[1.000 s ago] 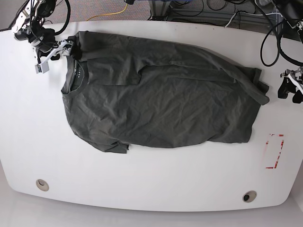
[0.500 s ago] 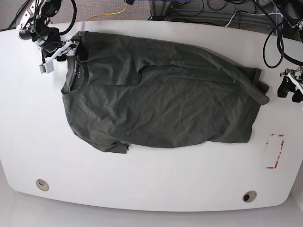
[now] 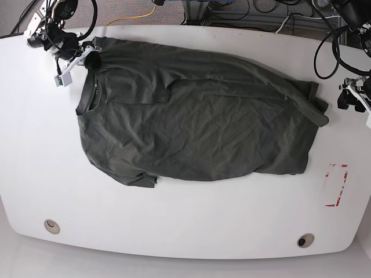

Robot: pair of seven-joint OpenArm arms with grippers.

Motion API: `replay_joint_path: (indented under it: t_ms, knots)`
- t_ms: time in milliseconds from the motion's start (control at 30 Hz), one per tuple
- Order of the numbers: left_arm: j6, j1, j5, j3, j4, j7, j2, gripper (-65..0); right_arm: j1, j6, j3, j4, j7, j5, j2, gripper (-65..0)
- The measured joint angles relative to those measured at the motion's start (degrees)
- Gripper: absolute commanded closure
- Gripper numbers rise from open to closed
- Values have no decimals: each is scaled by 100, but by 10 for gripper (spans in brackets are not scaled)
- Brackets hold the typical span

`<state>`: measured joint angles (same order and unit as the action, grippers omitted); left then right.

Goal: Layout the t-shirt on the table in an organized manner, then fold the t-shirt properly
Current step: 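Regrasp the shirt's shoulder edge with both grippers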

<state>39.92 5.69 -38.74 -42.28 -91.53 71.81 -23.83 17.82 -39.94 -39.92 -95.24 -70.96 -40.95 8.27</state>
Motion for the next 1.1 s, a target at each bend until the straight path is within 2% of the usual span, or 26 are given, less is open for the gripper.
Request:
replay_joint_path:
  t_ms: [267,567,900,1100]
  knots:
    - [0,-81,107,413,549,15,177,-357,-28,2,138,0,-2,-22,-4,-27]
    - [0,-105,105,468,675,-50,516,-357,-28,2,138,0,-4,-39,-4,-27]
    - [2,-140,396,1043,990,-162,557,-356,-15,2,136,0,-2,-42,-4,-27]
    - [2,-138,535,1419,1106,-647,476,-354,-15,2,136,0,-2,-42,-4,-27]
